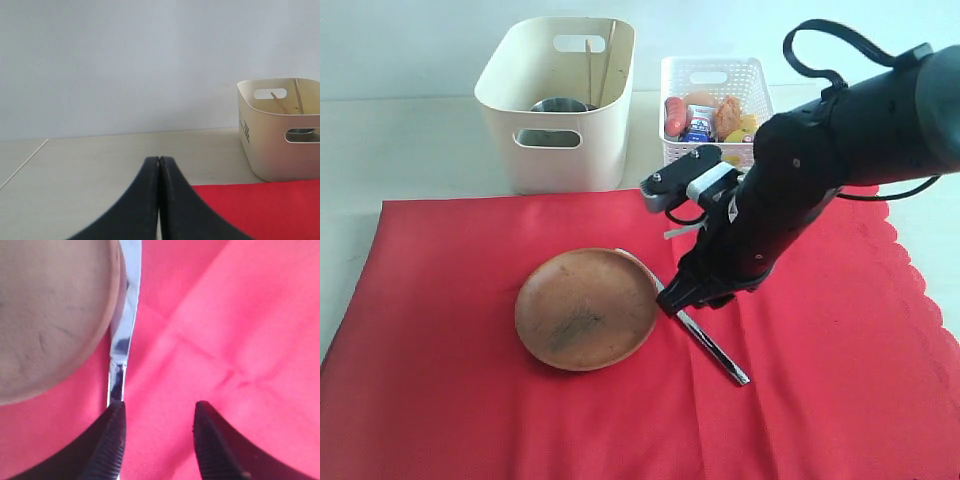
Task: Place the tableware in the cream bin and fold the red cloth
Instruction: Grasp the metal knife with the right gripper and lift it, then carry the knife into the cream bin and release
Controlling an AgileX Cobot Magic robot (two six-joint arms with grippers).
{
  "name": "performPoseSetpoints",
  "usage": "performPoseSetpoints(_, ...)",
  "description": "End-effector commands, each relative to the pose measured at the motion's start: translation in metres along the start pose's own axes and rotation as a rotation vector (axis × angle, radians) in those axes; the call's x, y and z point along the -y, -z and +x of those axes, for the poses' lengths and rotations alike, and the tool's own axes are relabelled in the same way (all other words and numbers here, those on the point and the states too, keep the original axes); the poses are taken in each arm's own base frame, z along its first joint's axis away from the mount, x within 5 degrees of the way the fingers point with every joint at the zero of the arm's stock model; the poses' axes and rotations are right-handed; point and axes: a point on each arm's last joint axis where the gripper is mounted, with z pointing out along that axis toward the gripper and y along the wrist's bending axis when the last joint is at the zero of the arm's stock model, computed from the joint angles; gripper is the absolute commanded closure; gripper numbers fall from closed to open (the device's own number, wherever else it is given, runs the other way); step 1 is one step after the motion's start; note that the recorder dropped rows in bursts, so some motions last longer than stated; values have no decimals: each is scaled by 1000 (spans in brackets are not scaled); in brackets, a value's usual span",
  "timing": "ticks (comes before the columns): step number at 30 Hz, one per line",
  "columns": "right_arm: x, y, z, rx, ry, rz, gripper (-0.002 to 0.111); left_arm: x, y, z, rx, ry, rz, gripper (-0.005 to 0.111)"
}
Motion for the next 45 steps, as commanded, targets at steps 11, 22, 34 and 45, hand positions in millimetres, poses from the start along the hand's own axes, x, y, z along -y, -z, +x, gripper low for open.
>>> performPoseSetpoints(11,-9,-28,-2,-1,60,-121,65,0,1,0,5,2,-2,107)
performPoseSetpoints(22,-7,-36,4,-57,112,-107,87,0,1,0,5,2,-2,107)
performPoseSetpoints(34,10,-19,6,-105,81,84,108,0,1,0,5,2,-2,107)
performPoseSetpoints(45,11,24,-11,104,123,122,108,0,1,0,5,2,-2,107)
